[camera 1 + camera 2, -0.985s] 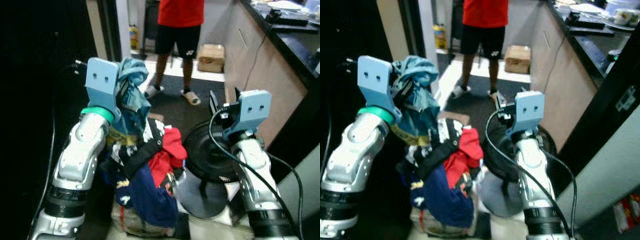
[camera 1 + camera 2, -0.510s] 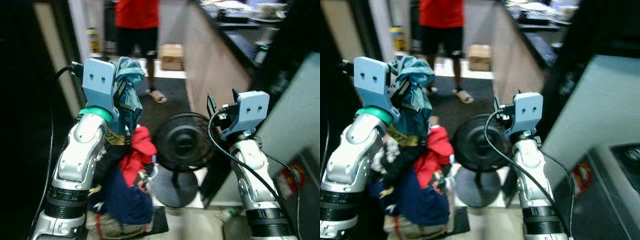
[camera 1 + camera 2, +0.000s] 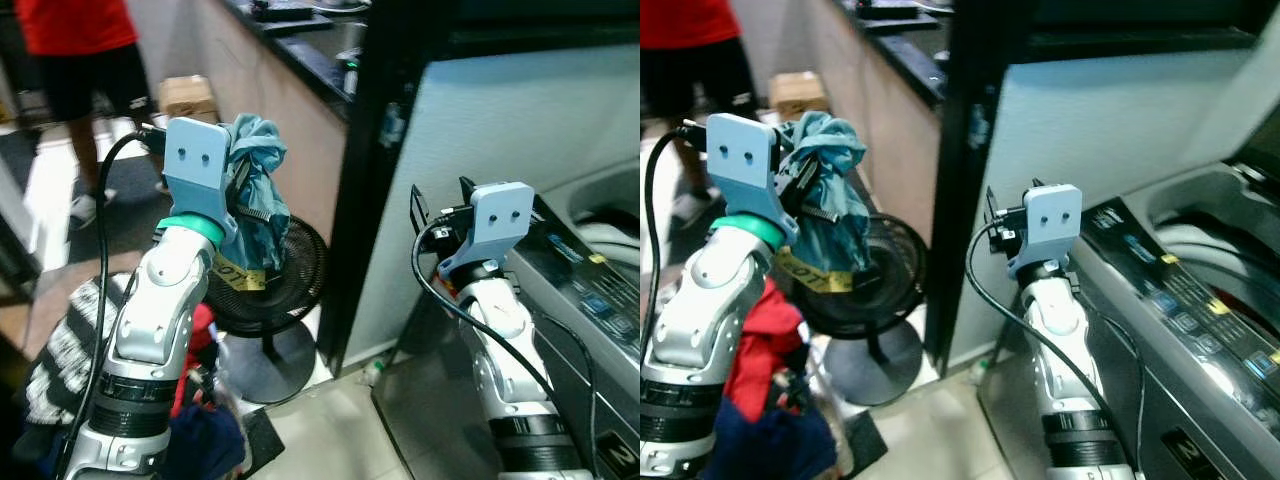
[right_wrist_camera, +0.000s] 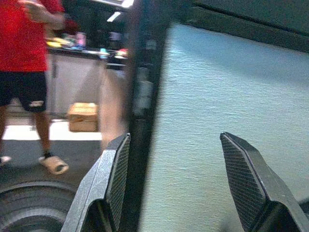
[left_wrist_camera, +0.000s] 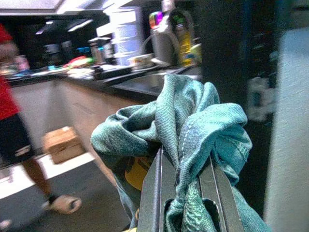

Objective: Clothes washing

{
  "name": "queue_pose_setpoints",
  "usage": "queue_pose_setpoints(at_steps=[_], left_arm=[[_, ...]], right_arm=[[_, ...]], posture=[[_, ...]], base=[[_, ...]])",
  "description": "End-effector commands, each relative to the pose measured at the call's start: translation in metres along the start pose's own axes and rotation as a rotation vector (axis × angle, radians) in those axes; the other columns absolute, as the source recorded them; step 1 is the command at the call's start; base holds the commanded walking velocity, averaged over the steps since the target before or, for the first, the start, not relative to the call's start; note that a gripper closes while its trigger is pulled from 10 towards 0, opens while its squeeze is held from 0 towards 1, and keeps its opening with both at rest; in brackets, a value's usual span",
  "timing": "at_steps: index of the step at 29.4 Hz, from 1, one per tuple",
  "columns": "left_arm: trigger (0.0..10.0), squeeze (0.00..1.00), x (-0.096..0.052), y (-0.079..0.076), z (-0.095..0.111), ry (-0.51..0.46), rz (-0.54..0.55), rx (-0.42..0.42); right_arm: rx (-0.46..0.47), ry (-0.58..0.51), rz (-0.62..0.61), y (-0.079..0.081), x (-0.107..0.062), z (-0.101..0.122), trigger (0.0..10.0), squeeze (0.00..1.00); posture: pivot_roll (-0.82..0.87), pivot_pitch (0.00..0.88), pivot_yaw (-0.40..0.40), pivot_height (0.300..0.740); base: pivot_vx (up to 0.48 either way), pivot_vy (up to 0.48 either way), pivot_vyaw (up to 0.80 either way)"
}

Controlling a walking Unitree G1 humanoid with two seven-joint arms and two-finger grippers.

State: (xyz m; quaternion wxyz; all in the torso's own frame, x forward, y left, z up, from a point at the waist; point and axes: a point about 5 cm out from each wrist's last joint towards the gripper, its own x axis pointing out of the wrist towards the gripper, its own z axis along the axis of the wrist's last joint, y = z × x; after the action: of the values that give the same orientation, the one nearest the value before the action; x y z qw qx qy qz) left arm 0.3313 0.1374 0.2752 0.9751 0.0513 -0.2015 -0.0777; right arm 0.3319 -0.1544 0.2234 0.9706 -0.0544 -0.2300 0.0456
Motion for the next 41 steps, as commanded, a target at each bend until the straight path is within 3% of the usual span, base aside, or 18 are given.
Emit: queue_pose_setpoints(at_steps=[1, 34, 41], left_arm=[[10.0, 0.00, -0.0010, 0.0028, -0.0032, 0.006, 0.012, 0.007], [10.0, 0.00, -0.0008, 0.0034, -0.0021, -0.003, 0.013, 0.008], [10.0, 0.00, -0.0013, 0.0035, -0.0009, -0.009, 0.014, -0.005]], right_arm=[[0.013, -0.012, 0.006, 0.0015, 0.0026, 0.0033, 10.0, 0.00], [0.022, -0.013, 0.013, 0.0029, 0.0032, 0.0032, 10.0, 0.00], [0.089, -0.011, -0.020, -0.0001, 0.0045, 0.0039, 10.0, 0.00]], posture=[[0.04, 0.000, -0.003, 0.740], [0.05, 0.000, -0.004, 0.740], [0.05, 0.000, -0.003, 0.740]], base=[[0.000, 0.000, -0.80], [0.000, 0.000, -0.80], [0.000, 0.000, -0.80]])
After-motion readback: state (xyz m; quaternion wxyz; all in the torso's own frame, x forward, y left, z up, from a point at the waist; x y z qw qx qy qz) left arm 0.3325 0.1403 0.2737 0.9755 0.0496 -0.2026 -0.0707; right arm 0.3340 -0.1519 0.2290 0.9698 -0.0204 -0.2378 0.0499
